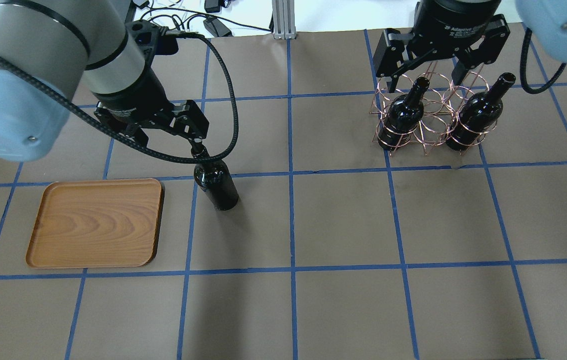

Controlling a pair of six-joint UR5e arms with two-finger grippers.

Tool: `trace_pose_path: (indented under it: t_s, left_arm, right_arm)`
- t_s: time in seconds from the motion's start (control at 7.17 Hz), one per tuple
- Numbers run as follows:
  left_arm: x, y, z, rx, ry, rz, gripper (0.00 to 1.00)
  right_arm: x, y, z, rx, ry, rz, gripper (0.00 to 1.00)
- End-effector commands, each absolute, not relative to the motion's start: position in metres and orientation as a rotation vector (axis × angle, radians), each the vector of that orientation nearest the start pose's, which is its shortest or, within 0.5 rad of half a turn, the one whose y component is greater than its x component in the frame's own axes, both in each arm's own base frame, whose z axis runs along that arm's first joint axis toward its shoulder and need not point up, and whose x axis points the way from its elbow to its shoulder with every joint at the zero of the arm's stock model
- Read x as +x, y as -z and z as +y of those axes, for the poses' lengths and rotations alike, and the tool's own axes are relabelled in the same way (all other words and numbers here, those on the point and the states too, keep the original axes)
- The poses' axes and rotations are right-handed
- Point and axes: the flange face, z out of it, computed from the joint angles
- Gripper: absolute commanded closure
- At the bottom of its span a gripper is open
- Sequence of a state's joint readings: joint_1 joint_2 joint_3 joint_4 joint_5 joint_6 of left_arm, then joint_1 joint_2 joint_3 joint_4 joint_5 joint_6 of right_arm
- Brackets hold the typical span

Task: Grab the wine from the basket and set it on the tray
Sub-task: 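Lower the left gripper over the standing bottle's neck and close on it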

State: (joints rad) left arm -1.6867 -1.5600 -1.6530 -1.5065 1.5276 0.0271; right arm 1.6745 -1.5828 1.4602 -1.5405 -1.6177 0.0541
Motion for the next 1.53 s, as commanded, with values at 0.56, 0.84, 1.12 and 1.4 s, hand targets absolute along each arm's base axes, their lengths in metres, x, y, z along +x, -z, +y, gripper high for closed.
trace_pose_path:
  t_s: [0.56, 0.84, 1.12, 1.4]
  left_arm:
    - [-0.206, -0.371, -0.496, 0.252, -0.091, 3.172, 0.13]
    - [-0.206, -0.368, -0.497, 0.266, -0.101, 3.170, 0.40]
    - [-0.206, -0.370, -0.499, 0.261, -0.094, 3.169, 0.40]
    - [-0.206, -0.373, -0.501, 0.269, -0.079, 3.170, 0.37]
  right_arm:
    - [0.177, -0.541, -0.459, -0.095, 0.207, 3.170, 0.00]
    - [0.176, -0.546, -0.453, -0.095, 0.214, 3.169, 0.00]
    - [0.179, -0.546, -0.449, -0.101, 0.183, 3.159, 0.00]
    - [0.178, -0.553, -0.462, -0.091, 0.202, 3.155, 0.00]
